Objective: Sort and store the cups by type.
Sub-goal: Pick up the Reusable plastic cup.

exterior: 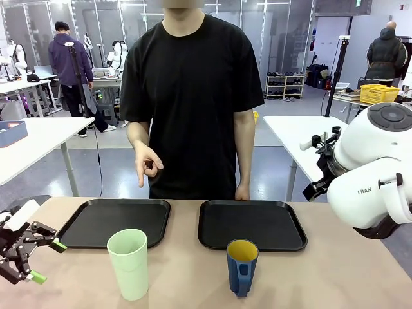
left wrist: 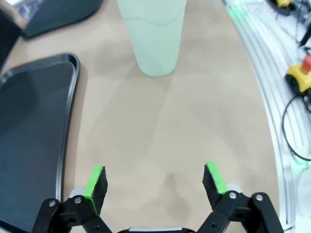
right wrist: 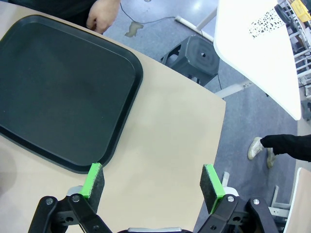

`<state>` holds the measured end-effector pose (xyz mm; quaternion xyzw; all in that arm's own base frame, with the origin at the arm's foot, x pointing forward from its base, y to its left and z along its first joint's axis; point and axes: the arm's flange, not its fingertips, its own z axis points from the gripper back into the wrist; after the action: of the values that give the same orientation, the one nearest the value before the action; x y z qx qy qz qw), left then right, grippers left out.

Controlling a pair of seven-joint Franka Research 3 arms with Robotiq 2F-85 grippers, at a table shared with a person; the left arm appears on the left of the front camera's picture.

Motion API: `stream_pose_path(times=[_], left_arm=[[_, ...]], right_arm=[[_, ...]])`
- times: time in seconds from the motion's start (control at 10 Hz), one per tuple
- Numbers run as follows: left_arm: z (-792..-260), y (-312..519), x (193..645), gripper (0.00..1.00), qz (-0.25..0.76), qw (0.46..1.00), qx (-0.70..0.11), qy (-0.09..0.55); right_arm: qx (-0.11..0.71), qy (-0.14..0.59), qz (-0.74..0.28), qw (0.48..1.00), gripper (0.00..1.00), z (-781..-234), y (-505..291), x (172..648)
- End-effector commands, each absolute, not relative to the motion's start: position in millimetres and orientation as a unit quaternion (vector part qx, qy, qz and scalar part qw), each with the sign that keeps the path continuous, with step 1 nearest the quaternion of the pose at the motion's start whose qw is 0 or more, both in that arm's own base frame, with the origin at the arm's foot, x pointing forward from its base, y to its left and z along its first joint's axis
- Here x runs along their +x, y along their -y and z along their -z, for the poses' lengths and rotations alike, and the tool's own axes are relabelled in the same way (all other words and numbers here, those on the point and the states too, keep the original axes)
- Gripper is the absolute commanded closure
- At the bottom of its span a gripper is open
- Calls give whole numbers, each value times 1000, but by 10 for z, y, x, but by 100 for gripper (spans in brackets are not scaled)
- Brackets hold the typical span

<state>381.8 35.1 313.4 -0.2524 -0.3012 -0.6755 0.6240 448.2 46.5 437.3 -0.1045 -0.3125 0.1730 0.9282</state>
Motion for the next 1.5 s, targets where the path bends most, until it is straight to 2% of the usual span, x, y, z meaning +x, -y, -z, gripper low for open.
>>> stream_pose_path(times=[0.0,0.1,0.3,0.4,0.7,1.3,1.4], left_arm=[[-3058,-477,3877,0,654,585,-314,363],[-3013,-505,3877,0,648,576,-323,380],[-2886,-506,3866,0,634,525,-385,417],[-2811,-485,3883,0,627,524,-388,427],[-2588,-320,3922,0,595,466,-415,506],[-2510,-119,4037,0,585,469,-419,511],[-3188,-43,4062,0,568,491,-440,492]], right_arm=[[-107,312,-178,927,0,-4361,-460,4482],[-107,312,-178,927,0,-4361,-460,4482],[-107,312,-178,927,0,-4361,-460,4482],[-107,312,-178,927,0,-4361,-460,4482],[-107,312,-178,927,0,-4361,-460,4482],[-107,312,-178,927,0,-4361,-460,4482],[-107,312,-178,927,0,-4361,-460,4482]])
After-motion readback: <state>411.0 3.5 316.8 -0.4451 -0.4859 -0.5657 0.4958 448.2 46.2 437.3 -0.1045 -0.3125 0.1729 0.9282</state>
